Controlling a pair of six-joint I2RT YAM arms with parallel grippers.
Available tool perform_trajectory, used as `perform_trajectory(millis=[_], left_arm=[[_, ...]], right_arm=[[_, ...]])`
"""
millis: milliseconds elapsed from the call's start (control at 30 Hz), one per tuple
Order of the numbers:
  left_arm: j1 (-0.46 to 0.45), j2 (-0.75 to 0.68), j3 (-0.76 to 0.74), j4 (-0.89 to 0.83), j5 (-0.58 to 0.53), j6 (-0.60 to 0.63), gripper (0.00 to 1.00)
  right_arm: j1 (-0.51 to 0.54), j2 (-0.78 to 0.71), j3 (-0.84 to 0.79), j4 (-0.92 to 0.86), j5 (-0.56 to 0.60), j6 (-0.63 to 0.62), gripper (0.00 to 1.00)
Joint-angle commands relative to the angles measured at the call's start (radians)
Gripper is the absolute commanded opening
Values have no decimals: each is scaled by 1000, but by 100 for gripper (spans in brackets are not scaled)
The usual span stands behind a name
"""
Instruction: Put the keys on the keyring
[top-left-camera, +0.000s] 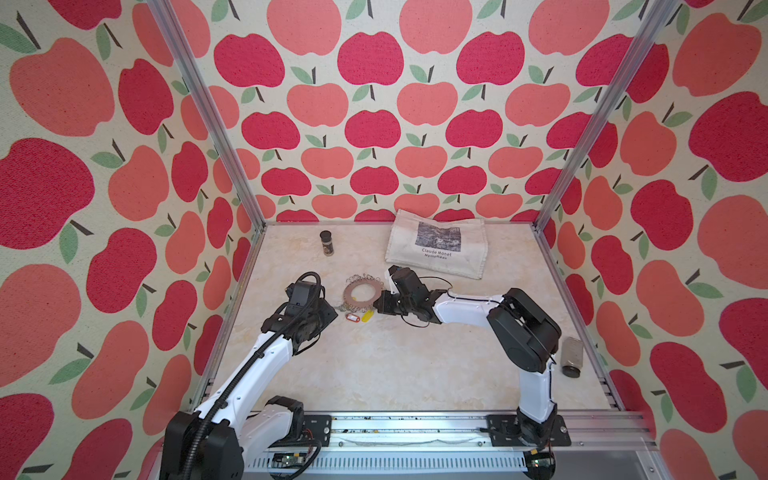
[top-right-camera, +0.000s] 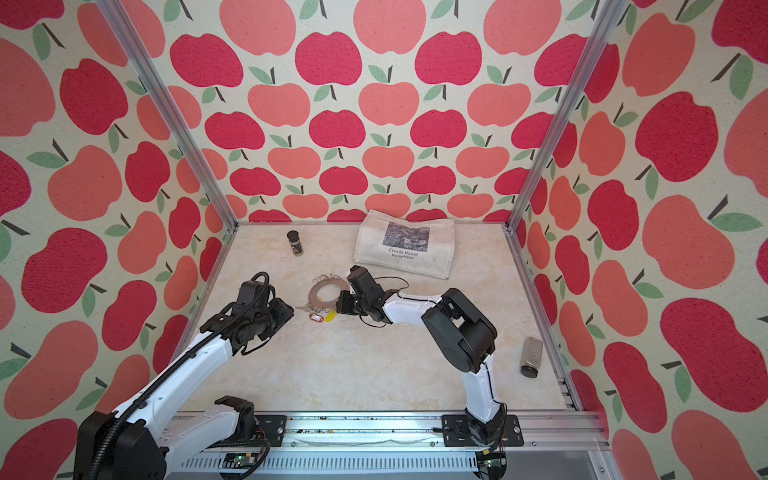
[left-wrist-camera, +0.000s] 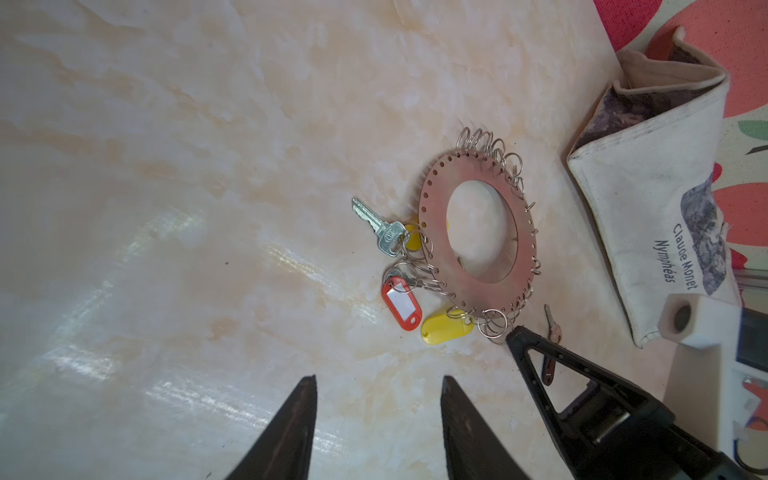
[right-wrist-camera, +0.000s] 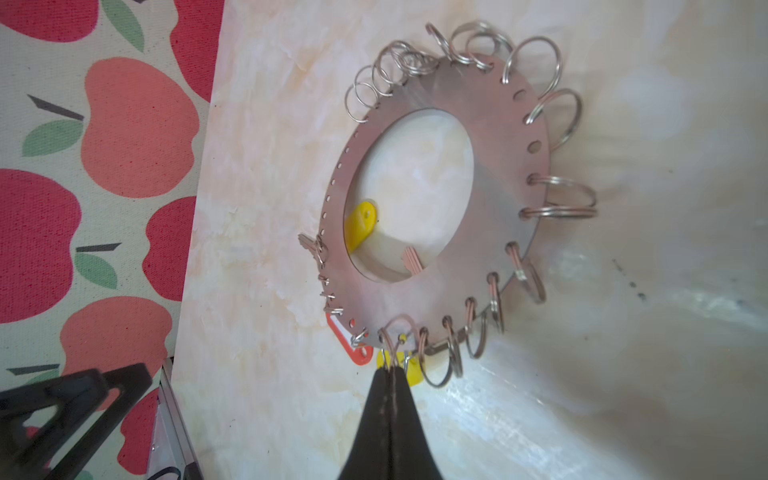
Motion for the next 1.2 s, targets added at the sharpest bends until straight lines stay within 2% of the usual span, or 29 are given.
perform_trajectory(millis=[0,100,233,300,400,667,800,967,1033,1067,1167], left_arm=[[-19,0,42,-29,-7,20,51],[-41,2,64,-30,-20,32,51],[-58,-8,83,-5,-14,53,51],[-62,-18,88,21,3,68,50],[-79,-25,94,92,57,93,50],[-202,-25,125,274,180,171,50],[-242,-48,123,343,225,239,51],[-248,-33,141,256,189,268,50],[-253,-29,140,227,181,264,49],[-254,-29,139,214,172,263,49],[-259,-31,128,194,152,263,50]], right_arm=[[19,-76,90,-231,27,-204,0],[31,-152,99,-323,61,-340,0],[48,-274,68,-359,110,-525,0],[57,-342,37,-345,85,-630,0],[64,-421,1,-343,92,-703,0],[56,-554,-49,-326,88,-703,0],[34,-609,-77,-305,35,-709,0],[-15,-585,-80,-408,36,-678,0],[-29,-579,-111,-439,23,-627,0],[-35,-580,-137,-450,7,-596,2],[-47,-557,-221,-481,-22,-524,19]])
